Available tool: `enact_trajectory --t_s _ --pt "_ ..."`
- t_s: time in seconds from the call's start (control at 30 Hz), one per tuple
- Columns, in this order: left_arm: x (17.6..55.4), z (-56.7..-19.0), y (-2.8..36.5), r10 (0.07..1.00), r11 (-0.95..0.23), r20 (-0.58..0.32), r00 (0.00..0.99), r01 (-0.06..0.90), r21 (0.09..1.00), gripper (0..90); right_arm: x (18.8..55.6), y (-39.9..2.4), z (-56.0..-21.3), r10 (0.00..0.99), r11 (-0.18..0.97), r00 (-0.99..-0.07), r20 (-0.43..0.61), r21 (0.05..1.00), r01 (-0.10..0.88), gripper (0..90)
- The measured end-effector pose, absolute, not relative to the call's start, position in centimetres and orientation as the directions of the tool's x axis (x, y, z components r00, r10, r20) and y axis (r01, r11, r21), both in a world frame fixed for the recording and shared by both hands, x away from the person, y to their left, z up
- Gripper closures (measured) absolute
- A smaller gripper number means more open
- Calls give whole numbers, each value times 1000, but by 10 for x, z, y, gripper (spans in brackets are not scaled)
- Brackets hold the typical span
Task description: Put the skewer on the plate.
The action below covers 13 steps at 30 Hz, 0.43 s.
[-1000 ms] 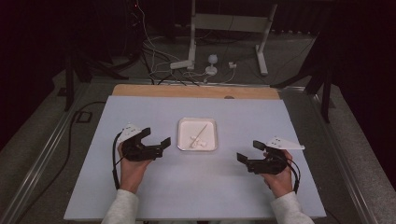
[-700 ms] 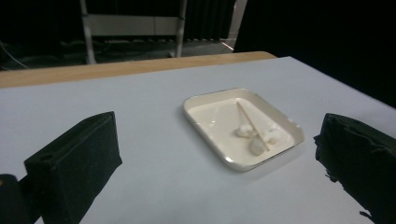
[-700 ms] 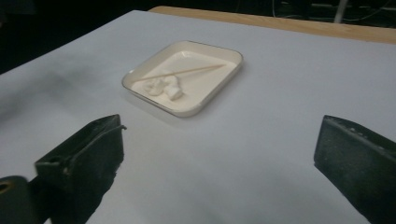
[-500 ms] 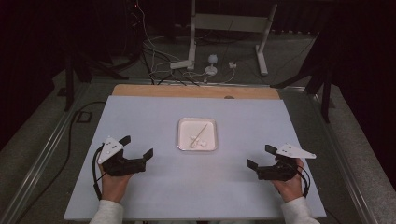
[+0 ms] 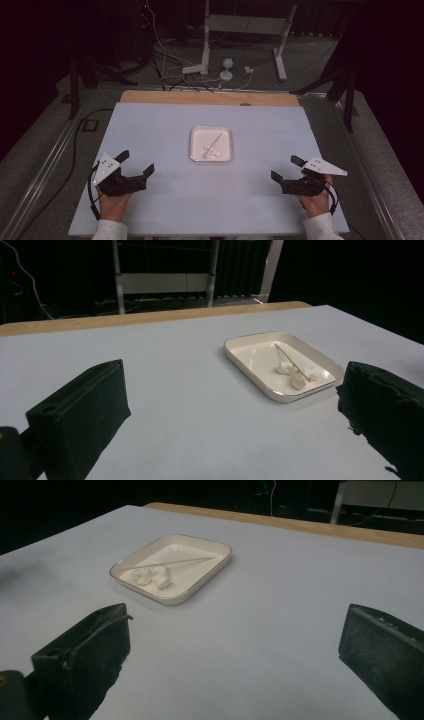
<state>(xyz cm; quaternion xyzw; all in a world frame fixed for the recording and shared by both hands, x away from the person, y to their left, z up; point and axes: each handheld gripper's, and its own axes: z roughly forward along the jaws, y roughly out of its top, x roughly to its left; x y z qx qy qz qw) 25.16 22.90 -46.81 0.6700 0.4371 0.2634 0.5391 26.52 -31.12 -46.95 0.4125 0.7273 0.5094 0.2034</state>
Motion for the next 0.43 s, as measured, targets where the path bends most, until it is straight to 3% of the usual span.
enact_trajectory --t_s 0.43 --pt "246 -470 240 881 -36 -115 460 305 952 6 266 -324 -476 824 121 -550 139 904 410 5"
